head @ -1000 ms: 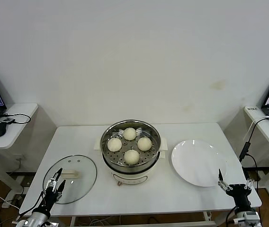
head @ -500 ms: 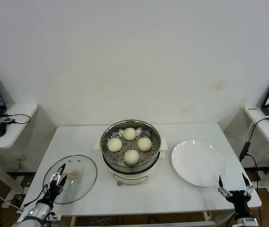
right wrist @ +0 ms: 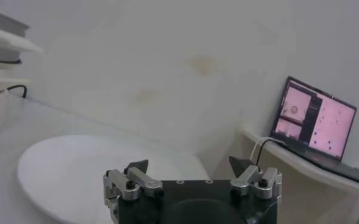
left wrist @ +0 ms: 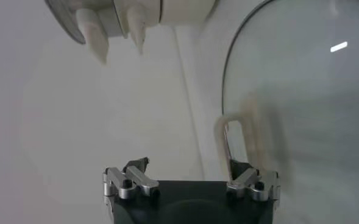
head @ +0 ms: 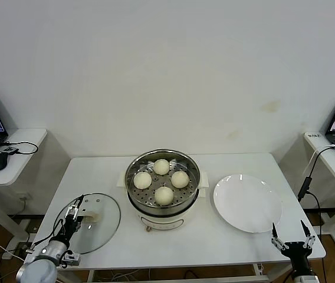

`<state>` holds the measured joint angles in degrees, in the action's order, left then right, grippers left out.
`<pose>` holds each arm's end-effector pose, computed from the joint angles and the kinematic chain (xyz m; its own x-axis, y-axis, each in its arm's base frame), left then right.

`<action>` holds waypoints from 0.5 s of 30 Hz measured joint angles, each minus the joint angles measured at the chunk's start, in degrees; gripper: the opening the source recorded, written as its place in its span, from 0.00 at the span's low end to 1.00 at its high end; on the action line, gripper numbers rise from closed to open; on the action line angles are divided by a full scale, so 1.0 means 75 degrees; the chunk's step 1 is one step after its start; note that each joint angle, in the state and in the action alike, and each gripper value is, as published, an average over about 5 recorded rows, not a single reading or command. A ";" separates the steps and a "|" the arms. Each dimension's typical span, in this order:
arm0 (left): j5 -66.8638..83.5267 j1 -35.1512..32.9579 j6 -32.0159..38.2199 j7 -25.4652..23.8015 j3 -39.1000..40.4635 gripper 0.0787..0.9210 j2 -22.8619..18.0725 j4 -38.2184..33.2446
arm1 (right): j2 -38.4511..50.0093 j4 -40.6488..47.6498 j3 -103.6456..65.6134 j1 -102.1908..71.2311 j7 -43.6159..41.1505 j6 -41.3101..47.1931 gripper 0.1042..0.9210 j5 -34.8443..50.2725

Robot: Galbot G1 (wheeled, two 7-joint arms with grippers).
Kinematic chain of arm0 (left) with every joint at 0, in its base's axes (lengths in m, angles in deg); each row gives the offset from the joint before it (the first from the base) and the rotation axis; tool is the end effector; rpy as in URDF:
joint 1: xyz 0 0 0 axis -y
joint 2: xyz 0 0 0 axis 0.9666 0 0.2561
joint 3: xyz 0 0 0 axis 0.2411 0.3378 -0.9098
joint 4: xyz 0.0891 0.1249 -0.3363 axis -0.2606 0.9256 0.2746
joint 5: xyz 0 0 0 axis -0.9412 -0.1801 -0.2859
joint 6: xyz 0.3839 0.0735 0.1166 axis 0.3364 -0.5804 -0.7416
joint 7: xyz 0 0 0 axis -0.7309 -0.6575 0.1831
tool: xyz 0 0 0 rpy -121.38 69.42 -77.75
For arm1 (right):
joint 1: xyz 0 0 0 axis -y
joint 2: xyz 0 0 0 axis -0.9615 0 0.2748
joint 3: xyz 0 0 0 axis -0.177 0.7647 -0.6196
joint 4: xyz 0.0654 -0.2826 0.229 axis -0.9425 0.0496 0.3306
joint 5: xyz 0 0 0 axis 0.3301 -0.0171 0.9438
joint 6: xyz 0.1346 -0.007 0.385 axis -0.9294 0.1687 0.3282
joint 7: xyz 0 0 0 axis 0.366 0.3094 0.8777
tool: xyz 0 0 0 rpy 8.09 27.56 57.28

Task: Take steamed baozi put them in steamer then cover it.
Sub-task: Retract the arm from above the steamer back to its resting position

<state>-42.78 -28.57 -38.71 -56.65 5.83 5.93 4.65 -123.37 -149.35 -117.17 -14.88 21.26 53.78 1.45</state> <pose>0.3074 0.2089 -0.4445 -0.9820 0.0905 0.1658 0.1459 -0.1942 0.9701 0.1763 -0.1888 -0.4265 -0.9869 0.1537 0.0484 0.1248 0.9192 -0.3735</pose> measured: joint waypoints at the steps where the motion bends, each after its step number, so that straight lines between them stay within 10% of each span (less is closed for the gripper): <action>1: 0.0000 0.0031 0.0008 -0.0001 0.0004 0.88 -0.0012 0.0040 | -0.0003 0.0007 0.0003 0.0002 -0.0001 -0.0001 0.88 -0.0012; 15: 0.0100 0.0148 0.0107 -0.0015 0.0000 0.48 -0.0097 0.0407 | -0.0026 0.0049 0.0104 0.0004 -0.0025 -0.0020 0.88 -0.0149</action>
<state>-42.04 -27.45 -37.91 -56.77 5.83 5.20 7.71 -123.57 -148.99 -116.39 -14.86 21.08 53.63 0.34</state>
